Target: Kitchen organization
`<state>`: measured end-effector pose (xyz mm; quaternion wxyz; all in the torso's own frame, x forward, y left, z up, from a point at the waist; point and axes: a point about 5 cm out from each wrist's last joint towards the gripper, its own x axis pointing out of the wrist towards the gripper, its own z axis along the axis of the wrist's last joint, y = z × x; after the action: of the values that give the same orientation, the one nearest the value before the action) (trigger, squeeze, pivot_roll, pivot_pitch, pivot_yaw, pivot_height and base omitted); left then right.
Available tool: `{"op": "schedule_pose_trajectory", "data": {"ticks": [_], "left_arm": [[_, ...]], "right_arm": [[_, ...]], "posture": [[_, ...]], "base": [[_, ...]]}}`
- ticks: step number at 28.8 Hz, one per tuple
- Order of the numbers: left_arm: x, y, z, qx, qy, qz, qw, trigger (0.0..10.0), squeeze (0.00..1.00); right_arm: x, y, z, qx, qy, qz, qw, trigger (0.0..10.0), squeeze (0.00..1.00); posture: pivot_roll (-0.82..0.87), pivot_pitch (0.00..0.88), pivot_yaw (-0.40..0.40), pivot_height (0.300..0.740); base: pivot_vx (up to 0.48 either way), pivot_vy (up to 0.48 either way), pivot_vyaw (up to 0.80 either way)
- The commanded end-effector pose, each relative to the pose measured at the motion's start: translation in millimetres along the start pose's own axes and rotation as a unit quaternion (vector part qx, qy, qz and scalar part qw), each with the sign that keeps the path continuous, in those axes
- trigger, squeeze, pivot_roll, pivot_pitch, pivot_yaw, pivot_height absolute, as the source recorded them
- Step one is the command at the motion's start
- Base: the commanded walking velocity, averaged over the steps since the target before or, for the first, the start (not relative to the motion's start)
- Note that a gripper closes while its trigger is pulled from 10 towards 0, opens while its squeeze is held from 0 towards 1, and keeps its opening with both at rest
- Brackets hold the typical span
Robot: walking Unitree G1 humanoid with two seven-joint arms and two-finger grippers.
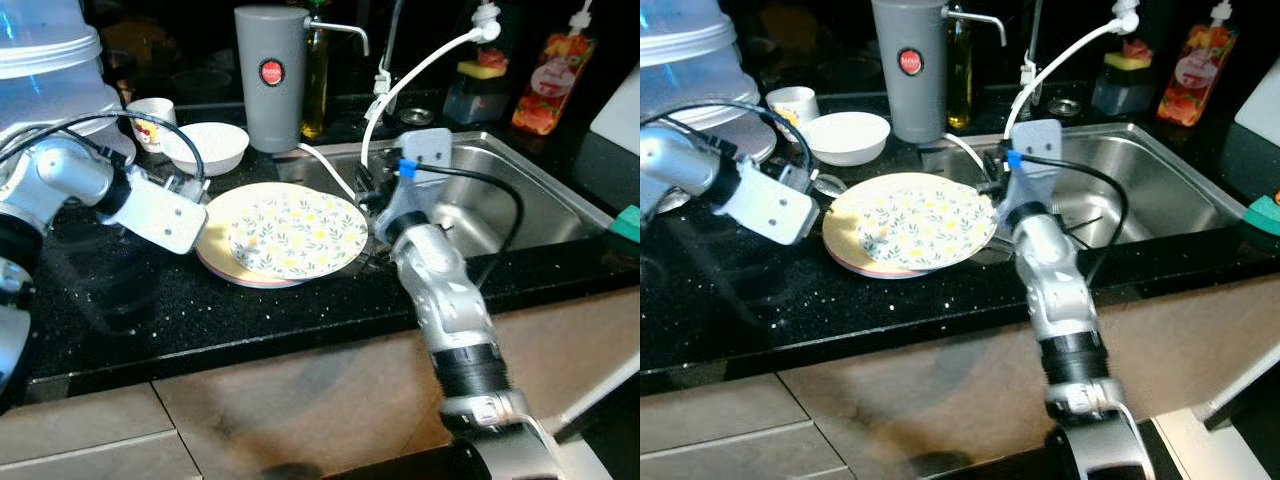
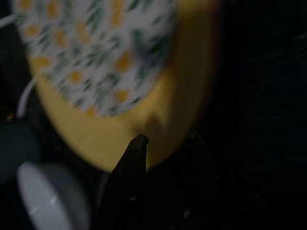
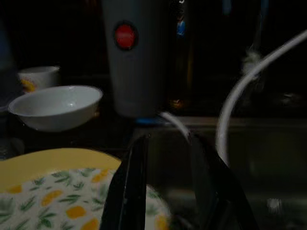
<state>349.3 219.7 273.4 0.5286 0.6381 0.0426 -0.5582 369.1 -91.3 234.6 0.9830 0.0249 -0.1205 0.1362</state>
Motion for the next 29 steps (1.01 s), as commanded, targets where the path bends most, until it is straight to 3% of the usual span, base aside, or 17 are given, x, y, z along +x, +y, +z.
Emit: {"op": "schedule_pose_trajectory", "data": {"ticks": [1, 4, 10, 15, 21, 22, 23, 24, 29], "left_arm": [[0.7, 0.9, 4, 0.003, -0.009, -0.006, 1.000, 10.0, 0.00], [16.7, 2.5, 13, 0.002, -0.042, -0.007, 0.999, 10.0, 0.00], [24.3, 3.9, 17, 0.008, -0.056, -0.005, 0.998, 10.0, 0.00], [33.9, 13.6, 28, 0.016, -0.078, 0.001, 0.997, 10.0, 0.00], [45.6, 7.8, 33, 0.020, -0.088, -0.011, 0.996, 10.0, 0.00], [50.0, 6.6, 35, 0.024, -0.088, -0.008, 0.996, 8.7, 0.00], [50.0, 6.6, 35, 0.024, -0.088, -0.008, 0.996, 8.7, 0.00], [53.6, 4.0, 35, 0.030, -0.085, -0.007, 0.996, 0.0, 0.00], [53.3, -0.2, 32, 0.037, -0.075, -0.010, 0.996, 0.0, 0.00]], "right_arm": [[2.4, 2.3, -2, 0.000, 0.006, 0.001, 1.000, 10.0, 0.00], [9.7, 3.7, -1, 0.000, 0.012, -0.013, 1.000, 10.0, 0.00], [11.7, -0.4, -4, -0.009, 0.021, -0.033, 0.999, 10.0, 0.00], [12.2, -16.1, -15, -0.020, 0.049, -0.096, 0.994, 10.0, 0.00], [14.2, -13.0, -18, -0.016, 0.054, -0.093, 0.994, 10.0, 0.00], [15.0, -12.1, -18, -0.014, 0.054, -0.091, 0.994, 10.0, 0.00], [15.0, -12.1, -18, -0.014, 0.054, -0.091, 0.994, 10.0, 0.00], [16.0, -12.2, -18, -0.012, 0.054, -0.092, 0.994, 10.0, 0.00], [16.3, -14.1, -18, -0.009, 0.053, -0.097, 0.994, 10.0, 0.00]], "posture": [[0.10, 0.000, -0.031, 0.740], [0.10, 0.000, -0.031, 0.740], [0.09, 0.000, -0.032, 0.740], [0.08, 0.000, -0.028, 0.740], [0.08, 0.000, -0.025, 0.740], [0.08, 0.000, -0.025, 0.740], [0.08, 0.000, -0.025, 0.740], [0.08, 0.000, -0.024, 0.740], [0.08, 0.000, -0.024, 0.740]], "base": [[0.000, 0.000, 0.00], [0.000, 0.000, 0.00], [0.000, 0.000, 0.00], [0.000, 0.000, 0.00], [0.000, 0.000, 0.00], [0.000, 0.000, 0.00], [0.000, 0.000, 0.00], [0.000, 0.000, 0.00], [0.000, 0.000, 0.00]]}}
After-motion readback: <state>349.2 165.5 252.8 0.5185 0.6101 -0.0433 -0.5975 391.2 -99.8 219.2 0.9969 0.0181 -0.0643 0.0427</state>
